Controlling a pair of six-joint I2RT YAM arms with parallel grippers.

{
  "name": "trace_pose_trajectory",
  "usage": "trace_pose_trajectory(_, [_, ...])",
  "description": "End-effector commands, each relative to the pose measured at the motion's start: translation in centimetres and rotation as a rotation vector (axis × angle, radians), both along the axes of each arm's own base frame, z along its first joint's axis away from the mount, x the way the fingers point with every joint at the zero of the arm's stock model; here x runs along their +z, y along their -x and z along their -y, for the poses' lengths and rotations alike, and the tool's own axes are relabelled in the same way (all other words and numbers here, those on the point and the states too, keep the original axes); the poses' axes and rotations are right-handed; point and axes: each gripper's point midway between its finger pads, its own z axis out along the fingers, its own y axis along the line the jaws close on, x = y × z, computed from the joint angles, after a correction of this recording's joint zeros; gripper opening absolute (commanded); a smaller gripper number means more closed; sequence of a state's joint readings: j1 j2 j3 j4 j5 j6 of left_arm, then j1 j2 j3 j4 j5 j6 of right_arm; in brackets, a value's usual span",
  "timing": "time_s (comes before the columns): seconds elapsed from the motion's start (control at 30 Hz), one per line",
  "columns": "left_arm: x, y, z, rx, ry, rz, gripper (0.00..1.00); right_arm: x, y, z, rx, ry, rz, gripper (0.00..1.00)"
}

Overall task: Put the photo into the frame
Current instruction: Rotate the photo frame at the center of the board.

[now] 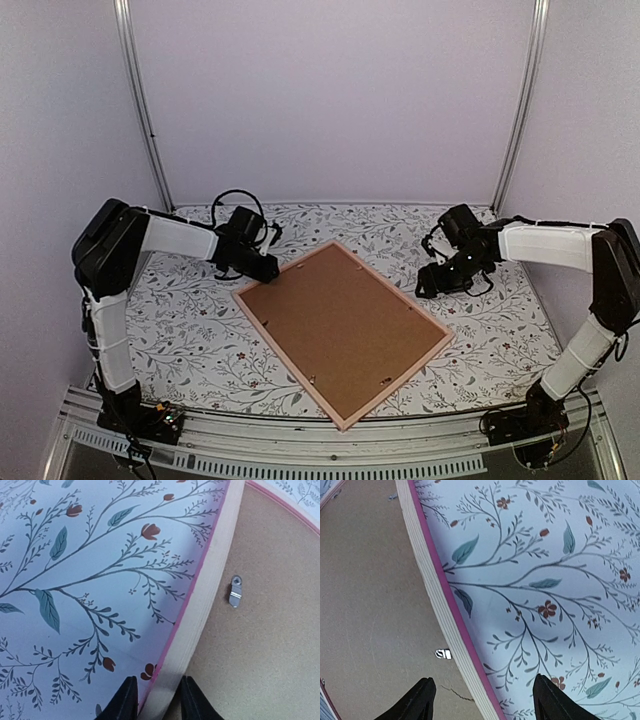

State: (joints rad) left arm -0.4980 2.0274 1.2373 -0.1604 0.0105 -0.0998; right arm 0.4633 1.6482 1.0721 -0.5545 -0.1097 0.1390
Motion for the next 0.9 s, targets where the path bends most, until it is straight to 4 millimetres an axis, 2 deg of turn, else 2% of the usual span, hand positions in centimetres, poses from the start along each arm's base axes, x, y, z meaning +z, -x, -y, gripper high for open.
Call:
trace_pose_trajectory(0.0, [-1.8, 1.1, -2.7, 0.082, -0.015, -0.052, 0.27, 0.2, 2.6, 2.7, -0.164, 0.018, -0.054, 0.71])
trace_pose_trajectory(0.17, [-2.2, 3.5, -5.2, 0.218, 0.049, -0.111, 0.20, 0.2, 4.4, 3.9, -0.224, -0.005, -0.078, 0.71])
trace_pose_trajectory(0.3, [-2.3, 6.7, -5.7, 0.285, 0.167, -0.173, 0.16, -0.2, 5.1, 4.3, -0.248, -0.018, -0.097, 0.72])
trace_pose_trajectory(0.43, [-1.9, 10.8, -5.0, 0.292, 0.285, -0.214, 0.15, -1.3, 5.1, 4.1, -0.261, -0.035, -0.110, 0.73])
trace_pose_trajectory(0.7, [-0.8, 19.7, -2.2, 0.221, 0.347, -0.264, 0.17, -1.9, 3.1, 2.3, -0.247, -0.102, -0.100, 0.73])
trace_pose_trajectory(0.8, [-0.3, 22.4, -1.7, 0.205, 0.372, -0.292, 0.18, -2.5, 2.6, 2.1, -0.238, -0.094, -0.109, 0.73])
trace_pose_trajectory(0.87, [0.0, 23.5, -2.4, 0.222, 0.355, -0.294, 0.23, -3.0, 2.6, 2.4, -0.245, -0.072, -0.114, 0.73])
